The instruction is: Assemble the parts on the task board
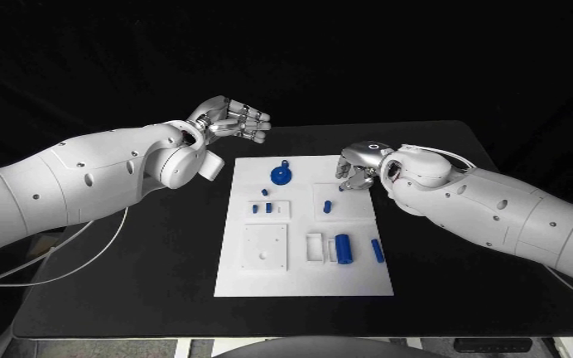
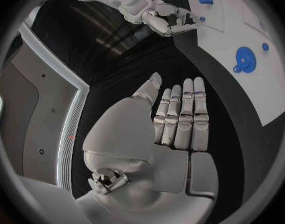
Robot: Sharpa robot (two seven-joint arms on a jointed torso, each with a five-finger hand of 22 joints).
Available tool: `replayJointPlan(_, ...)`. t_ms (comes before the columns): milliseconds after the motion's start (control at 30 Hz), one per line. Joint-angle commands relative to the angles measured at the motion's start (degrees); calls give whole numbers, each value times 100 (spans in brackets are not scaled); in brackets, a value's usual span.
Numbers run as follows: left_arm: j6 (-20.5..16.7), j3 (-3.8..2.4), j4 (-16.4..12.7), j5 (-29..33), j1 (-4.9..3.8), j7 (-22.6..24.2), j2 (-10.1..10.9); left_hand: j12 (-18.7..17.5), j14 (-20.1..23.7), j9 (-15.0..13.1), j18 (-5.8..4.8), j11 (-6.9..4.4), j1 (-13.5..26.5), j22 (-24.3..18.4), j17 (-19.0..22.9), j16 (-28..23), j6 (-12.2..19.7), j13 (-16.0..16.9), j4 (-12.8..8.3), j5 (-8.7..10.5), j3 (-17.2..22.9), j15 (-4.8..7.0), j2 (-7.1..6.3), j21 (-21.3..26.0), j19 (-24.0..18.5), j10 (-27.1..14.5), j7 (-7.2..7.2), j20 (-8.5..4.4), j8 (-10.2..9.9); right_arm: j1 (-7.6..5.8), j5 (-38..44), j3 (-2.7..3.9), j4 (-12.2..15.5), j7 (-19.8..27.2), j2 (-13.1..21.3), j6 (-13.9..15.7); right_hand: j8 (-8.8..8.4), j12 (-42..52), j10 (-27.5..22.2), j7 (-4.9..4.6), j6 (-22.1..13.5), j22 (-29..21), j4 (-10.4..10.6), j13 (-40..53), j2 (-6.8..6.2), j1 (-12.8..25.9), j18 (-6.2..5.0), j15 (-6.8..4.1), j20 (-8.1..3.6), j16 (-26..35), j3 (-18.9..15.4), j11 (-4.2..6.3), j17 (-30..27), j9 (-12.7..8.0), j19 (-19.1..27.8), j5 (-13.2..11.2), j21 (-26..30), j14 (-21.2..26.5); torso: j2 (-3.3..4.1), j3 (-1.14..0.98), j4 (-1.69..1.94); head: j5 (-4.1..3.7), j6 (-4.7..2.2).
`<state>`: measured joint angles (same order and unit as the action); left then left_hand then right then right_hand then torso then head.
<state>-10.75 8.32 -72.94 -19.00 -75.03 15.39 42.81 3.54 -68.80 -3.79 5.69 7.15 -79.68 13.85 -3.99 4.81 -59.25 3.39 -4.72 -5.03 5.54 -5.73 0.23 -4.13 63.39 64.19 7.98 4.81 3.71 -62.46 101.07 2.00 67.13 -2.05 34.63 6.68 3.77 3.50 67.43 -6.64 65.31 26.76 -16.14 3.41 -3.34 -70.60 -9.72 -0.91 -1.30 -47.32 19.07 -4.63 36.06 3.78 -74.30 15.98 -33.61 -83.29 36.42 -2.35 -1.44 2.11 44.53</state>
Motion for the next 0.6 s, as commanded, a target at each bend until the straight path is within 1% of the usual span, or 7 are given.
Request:
replayJointPlan(33,-5,-4,-27,96,-7,128,-16,-7,-35,3,-107,1,0,-68,-1,-17,-23,-5,-35,-23,9,-1,54,-19,25,46,8,-6,-4,27,199,-5,-12,-114,-38,-44,-20,-19,-39,14,-45,13,2,-7,-68,-7,-53,8,48,-19,40,4,-6,-6,-1,12,26,23,1,-1,10,6,3)
replayJointPlan(133,1,-4,-37,99,-7,126,-21,-5,-36,3,-108,1,3,-76,1,-16,-20,-5,-33,-23,7,0,54,-21,28,44,10,-5,-4,63,221,-11,-35,-124,-77,-54,-20,-22,-33,12,-46,102,-3,-8,-75,-22,-56,6,43,-54,89,3,-12,-6,-2,-3,47,31,2,2,12,9,8)
replayJointPlan(233,5,-4,-48,100,-7,120,-23,-3,-37,3,-109,0,7,-87,3,-15,-16,-6,-31,-24,5,3,53,-24,33,42,13,-5,-4,108,246,-19,-66,-133,-120,-67,-20,-22,-32,12,-44,175,0,-8,-89,-23,-61,6,41,-72,142,3,-17,-6,4,-10,49,37,5,0,8,17,23)
replayJointPlan(267,6,-4,-49,100,-7,118,-23,-3,-41,3,-109,-2,8,-95,3,-13,-19,-6,-31,-25,6,4,56,-26,36,45,12,-7,-3,119,250,-21,-74,-136,-131,-70,-20,-22,-28,11,-45,243,1,-8,-101,-14,-59,5,38,-83,176,3,-25,-6,10,-18,68,44,7,0,12,15,25)
replayJointPlan(367,8,-4,-51,101,-7,112,-23,-3,-42,3,-109,-2,8,-98,3,-12,-20,-6,-31,-25,6,5,57,-27,37,46,12,-7,-3,139,263,-24,-99,-141,-155,-78,-20,-22,-24,13,-38,276,2,-8,-101,-16,-56,2,33,-87,191,5,-28,-5,11,-22,79,45,4,-3,7,22,28)
replayJointPlan(467,18,-4,-54,102,-7,104,-23,-3,-42,3,-109,-2,8,-98,3,-12,-20,-6,-31,-25,6,5,57,-27,37,46,12,-7,-3,157,296,-33,-153,-154,-184,-78,-20,-22,-20,12,-34,347,-2,-8,-102,-26,-54,1,27,-93,244,6,-32,-5,14,-50,96,48,1,-1,2,23,33)
replayJointPlan(600,44,-4,-59,102,-7,87,-22,-3,-43,3,-111,-2,12,-112,4,-10,-21,-6,-28,-22,4,5,58,-30,42,49,11,-8,-2,176,324,-54,-241,-164,-212,-93,-19,-23,1,13,-20,422,-4,-8,-105,-32,-54,-5,17,-102,353,10,-29,-5,26,-103,92,52,6,-5,5,22,49)
